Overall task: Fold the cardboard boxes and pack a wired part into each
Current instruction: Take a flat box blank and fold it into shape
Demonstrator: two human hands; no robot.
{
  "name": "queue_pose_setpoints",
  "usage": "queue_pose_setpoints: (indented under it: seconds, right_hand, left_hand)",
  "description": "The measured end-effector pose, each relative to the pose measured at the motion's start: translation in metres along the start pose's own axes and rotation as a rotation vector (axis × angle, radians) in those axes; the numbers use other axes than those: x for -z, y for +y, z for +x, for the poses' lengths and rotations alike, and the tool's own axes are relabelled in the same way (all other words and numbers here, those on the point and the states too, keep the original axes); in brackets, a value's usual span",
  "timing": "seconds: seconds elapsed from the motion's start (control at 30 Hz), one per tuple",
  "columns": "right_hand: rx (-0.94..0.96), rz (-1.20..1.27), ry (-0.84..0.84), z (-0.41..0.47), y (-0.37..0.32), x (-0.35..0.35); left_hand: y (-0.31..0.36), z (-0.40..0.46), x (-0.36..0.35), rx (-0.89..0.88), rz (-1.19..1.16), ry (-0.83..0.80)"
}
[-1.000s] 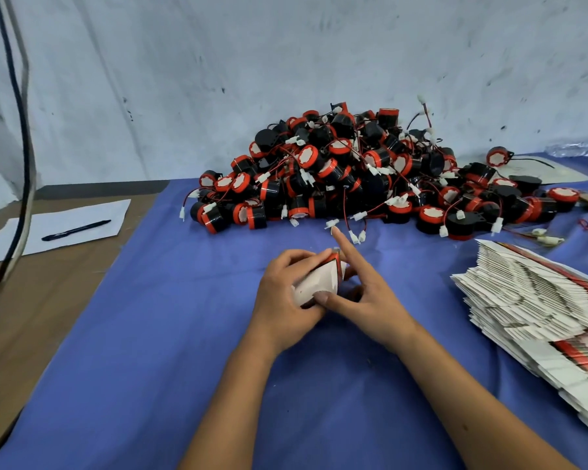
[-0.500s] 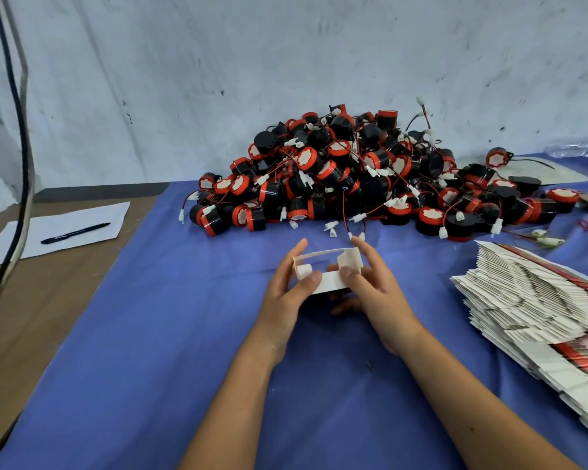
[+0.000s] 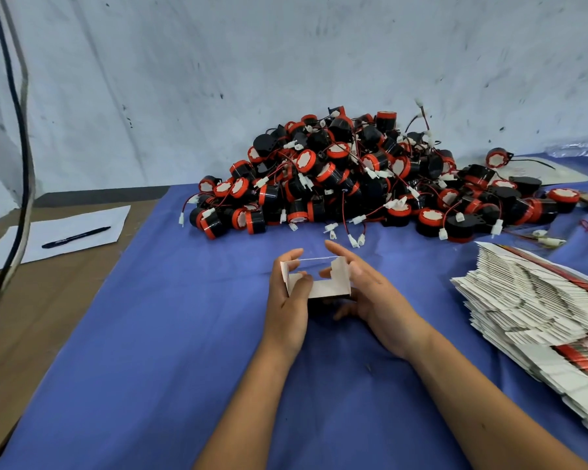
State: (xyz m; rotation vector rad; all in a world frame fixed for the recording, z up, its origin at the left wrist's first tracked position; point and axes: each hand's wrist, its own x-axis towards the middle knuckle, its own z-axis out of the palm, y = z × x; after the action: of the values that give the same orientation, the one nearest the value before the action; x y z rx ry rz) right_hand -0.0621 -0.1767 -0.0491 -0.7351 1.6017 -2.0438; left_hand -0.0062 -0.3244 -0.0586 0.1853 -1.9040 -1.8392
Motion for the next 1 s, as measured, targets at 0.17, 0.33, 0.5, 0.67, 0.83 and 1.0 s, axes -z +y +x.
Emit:
queue_pose_setpoints:
  seconds: [0.17,0.33,0.5,0.67,0.83,1.0]
  right_hand:
    - [0.039,-0.042,0.121,0.001,0.005,-0.003]
    - [0.044,0.039,0.22,0.002,0.004,0.0]
    - [0.062,-0.016,0.22,0.0,0.0,-0.007]
    - [0.091,-0.079,0.214,-0.002,0.003,-0.01]
    - [0.142,-0.312,0.267,0.0,0.011,-0.011]
    - [0.204,-0.61,0.316,0.001,0.017,-0.011]
  left_hand:
    - [0.001,-0.002,0.0,-0.007,0.001,-0.034]
    - [0.004,-0.011,-0.006,-0.113,0.117,-0.168]
    - [0.012,-0.015,-0.009,-0.04,-0.049,-0.218]
    - [0.013,-0.016,-0.011,-0.075,-0.048,-0.238]
    - [0.011,-0.013,-0.012,-0.077,0.021,-0.131]
    - [0.004,-0.009,-0.011,-0.13,0.11,-0.029]
